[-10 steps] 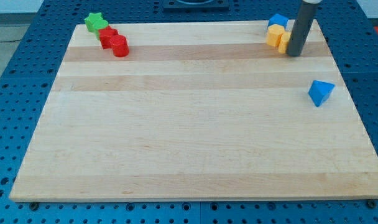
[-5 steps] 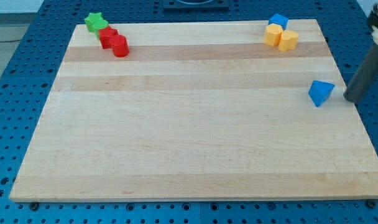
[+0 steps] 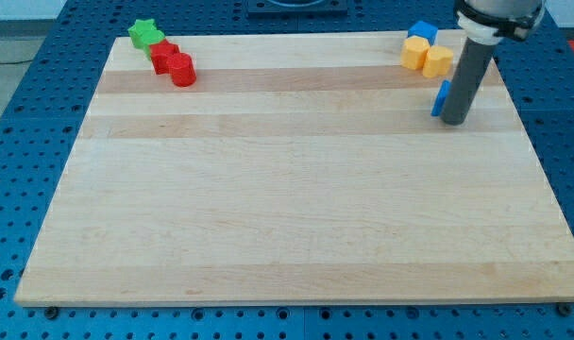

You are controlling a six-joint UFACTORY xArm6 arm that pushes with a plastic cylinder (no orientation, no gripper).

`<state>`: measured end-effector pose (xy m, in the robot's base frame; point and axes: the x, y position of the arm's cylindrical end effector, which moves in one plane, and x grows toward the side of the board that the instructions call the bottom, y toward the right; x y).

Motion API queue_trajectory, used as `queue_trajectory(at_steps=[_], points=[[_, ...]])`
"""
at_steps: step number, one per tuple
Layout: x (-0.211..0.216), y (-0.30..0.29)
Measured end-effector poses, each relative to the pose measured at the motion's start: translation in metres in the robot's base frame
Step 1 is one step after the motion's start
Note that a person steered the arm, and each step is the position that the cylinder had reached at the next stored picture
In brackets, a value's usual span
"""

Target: Push the blue triangle into the yellow heart

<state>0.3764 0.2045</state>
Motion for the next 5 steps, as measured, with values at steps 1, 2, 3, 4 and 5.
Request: queue_trajectory(at_steps=[1,2,3,4,5], points=[[-0.018,0.000],[-0.036,0.000],[-0.052,0.000],[-0.061,0.000],[-0.039,-0.025]])
